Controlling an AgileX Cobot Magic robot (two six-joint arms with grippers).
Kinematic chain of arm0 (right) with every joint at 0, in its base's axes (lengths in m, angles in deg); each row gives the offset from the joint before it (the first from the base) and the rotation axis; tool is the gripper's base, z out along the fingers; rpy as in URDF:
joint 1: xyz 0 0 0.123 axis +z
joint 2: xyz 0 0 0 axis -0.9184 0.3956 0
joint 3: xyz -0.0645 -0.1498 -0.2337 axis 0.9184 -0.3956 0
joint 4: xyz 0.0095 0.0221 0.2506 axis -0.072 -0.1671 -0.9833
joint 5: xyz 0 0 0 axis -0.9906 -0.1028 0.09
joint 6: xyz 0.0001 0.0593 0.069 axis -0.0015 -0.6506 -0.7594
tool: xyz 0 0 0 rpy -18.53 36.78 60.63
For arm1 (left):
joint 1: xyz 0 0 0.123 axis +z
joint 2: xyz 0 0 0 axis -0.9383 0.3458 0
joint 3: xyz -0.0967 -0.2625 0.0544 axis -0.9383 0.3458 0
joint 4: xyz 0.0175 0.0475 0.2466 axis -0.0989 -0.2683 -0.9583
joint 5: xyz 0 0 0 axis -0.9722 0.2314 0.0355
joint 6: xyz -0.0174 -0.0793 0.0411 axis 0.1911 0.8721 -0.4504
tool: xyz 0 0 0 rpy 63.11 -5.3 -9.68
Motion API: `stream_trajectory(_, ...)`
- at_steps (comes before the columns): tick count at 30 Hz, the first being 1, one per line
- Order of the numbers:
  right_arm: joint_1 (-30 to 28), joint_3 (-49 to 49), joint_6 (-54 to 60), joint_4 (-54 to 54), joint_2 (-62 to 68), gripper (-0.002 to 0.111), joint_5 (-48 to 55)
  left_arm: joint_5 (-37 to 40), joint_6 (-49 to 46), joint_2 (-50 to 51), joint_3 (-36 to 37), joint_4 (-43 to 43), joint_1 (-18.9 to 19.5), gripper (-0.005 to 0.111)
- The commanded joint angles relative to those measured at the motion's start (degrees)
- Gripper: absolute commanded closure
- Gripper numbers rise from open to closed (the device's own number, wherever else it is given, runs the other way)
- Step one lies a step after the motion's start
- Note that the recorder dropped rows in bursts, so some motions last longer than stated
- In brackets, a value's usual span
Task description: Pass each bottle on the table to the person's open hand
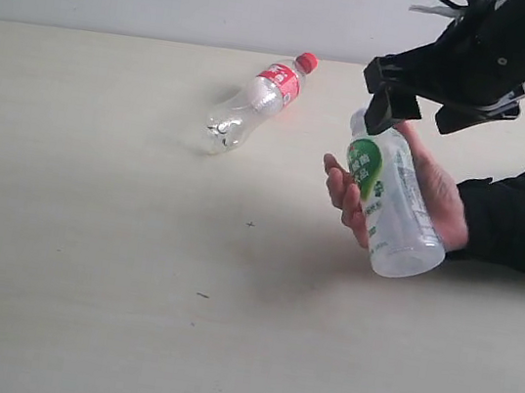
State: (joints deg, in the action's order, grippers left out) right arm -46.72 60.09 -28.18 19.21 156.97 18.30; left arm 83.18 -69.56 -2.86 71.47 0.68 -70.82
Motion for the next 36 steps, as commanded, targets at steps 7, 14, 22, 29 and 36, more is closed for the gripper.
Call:
stream_trajectory(7,0.0,-6.2,2.0,0.5,-12.2,0.095,-8.0,-0.2,-0.1,-0.4,0.1,-0.2,0.1,0.107)
stream_trajectory(14,0.0,-12.5,3.1,1.4,-23.3,0.108,-9.8,-0.2,-0.1,-0.4,0.1,-0.2,0.1,0.107)
stream_trajectory(22,0.0,-29.6,7.8,-2.7,-48.8,0.108,-13.6,-0.2,-0.1,-0.4,0.1,-0.2,0.1,0.107)
stream_trajectory(29,0.0,-36.7,13.7,-5.9,-80.0,0.108,-8.8,-0.2,-0.1,-0.4,0.1,-0.2,0.1,0.107)
stream_trajectory(36,2.3,-38.3,14.1,-4.5,-94.1,0.108,-1.3,-0.1,-0.1,-0.4,0.1,-0.2,0.1,0.107)
